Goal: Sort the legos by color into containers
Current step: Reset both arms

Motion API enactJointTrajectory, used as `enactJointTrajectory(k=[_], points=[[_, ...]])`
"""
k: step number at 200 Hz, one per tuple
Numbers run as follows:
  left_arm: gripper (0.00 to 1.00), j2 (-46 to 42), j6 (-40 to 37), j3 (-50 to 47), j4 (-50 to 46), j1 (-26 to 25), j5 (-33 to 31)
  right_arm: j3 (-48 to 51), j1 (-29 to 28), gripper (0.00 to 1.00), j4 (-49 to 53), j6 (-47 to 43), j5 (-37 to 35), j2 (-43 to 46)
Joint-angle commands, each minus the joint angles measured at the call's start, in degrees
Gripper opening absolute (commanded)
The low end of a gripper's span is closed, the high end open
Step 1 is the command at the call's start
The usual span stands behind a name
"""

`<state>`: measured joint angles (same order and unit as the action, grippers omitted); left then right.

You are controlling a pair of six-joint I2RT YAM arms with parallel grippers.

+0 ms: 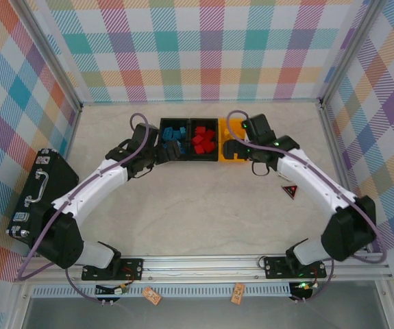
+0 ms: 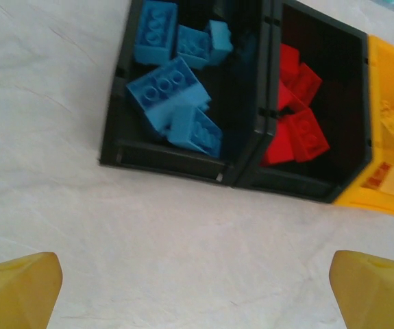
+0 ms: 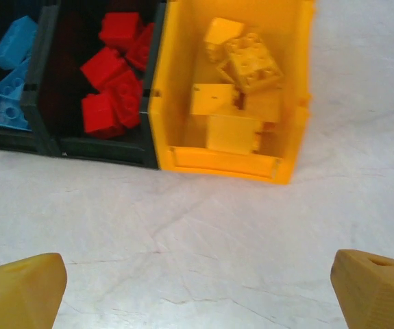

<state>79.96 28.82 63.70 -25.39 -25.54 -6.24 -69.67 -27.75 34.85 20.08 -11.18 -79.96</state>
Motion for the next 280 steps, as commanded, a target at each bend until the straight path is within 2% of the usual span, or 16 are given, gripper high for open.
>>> enactJointTrajectory(k=[1,35,47,73,104,125,158,188,202,218,227,232,239,247,257,280], points=[[1.00,-5.08,-5.08,-3.16,1.26,1.13,-8.34,5.95,1.90,0.99,-3.52,0.12,-4.84,6.66],[1.00,-15.67,-6.54,-18.68,16.21,2.60,-22.78,17.96,3.46,0.99,-8.49,-0.40,-17.66,16.13],[1.00,-18.00,-9.10,-22.64,19.18,3.86,-24.02,22.60,4.07,0.99,-11.53,-0.90,-23.66,19.32],[1.00,-20.33,-14.75,-27.64,21.93,6.35,-27.16,36.74,4.60,0.99,-28.80,-8.77,-32.10,26.55],[1.00,-16.51,-18.73,-32.63,27.65,10.23,-28.56,46.77,6.90,0.99,-43.72,-14.13,-35.40,27.59],[1.00,-11.79,-20.93,-37.36,40.13,12.81,-28.27,49.23,10.03,0.99,-51.15,-14.71,-34.23,22.43],[1.00,-2.78,-26.38,-42.29,64.04,13.87,-27.95,52.35,13.88,0.99,-70.42,-17.98,-29.79,10.79],[1.00,6.58,-29.82,-42.86,78.32,15.08,-24.47,52.60,18.12,0.99,-86.76,-19.00,-17.32,1.96],[1.00,6.82,-31.08,-40.80,73.39,15.08,-18.83,52.91,20.66,0.99,-95.66,-20.41,-9.33,-5.11],[1.00,7.75,-30.40,-39.12,70.78,16.40,-15.93,49.47,23.04,0.99,-87.07,-20.63,2.02,-5.72],[1.00,8.97,-28.98,-39.47,72.29,18.60,-11.35,49.68,23.66,0.99,-93.61,-20.23,0.41,-10.00],[0.99,10.37,-29.00,-40.98,76.61,19.79,-9.14,48.78,23.66,0.99,-89.46,-19.66,0.16,-9.74],[1.00,11.54,-29.10,-41.71,79.34,20.00,-9.69,47.16,24.24,0.99,-83.24,-18.33,1.05,-7.60],[1.00,9.78,-28.37,-40.40,73.44,20.00,-9.45,47.82,24.60,0.99,-87.83,-18.64,0.91,-9.17],[1.00,10.90,-29.05,-41.21,77.58,19.92,-9.90,47.12,24.63,0.99,-83.98,-17.58,-0.02,-7.92],[1.00,10.71,-29.17,-41.07,76.71,19.41,-10.71,47.48,24.58,0.99,-85.06,-17.98,0.19,-8.00]])
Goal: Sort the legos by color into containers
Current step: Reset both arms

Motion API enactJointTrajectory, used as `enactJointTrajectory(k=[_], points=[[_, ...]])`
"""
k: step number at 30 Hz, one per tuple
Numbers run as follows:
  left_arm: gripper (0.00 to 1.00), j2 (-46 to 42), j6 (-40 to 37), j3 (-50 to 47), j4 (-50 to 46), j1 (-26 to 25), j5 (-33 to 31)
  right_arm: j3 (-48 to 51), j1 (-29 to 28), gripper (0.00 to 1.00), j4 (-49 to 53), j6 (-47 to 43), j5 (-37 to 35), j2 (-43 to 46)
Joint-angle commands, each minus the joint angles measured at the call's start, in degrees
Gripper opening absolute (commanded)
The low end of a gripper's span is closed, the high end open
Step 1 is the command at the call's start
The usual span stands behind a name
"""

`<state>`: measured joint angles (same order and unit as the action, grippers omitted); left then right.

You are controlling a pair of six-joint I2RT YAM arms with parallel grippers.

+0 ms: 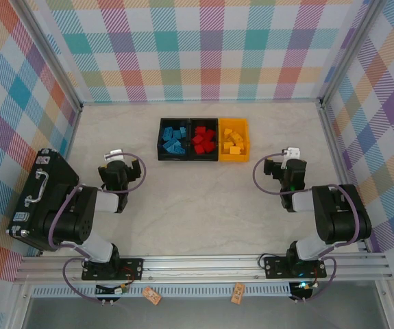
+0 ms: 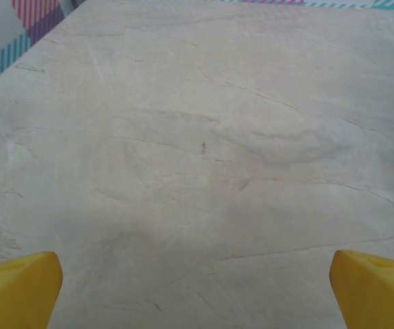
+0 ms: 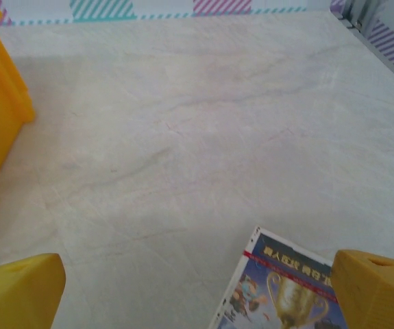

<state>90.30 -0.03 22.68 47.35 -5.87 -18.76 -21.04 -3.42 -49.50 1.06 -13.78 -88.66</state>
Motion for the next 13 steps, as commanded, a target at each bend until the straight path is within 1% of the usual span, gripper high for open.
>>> enactJointTrajectory(k=[1,13], points=[[1.00,0.30,-0.32,-0.02,3.79,-0.23,1.81,-1.13,0.26,0.99,-0.79,1.00,2.79,0.65],[1.00,0.35,-0.26,0.04,3.98,-0.45,1.50,-1.37,0.96,0.99,-0.49,1.06,4.37,0.60]])
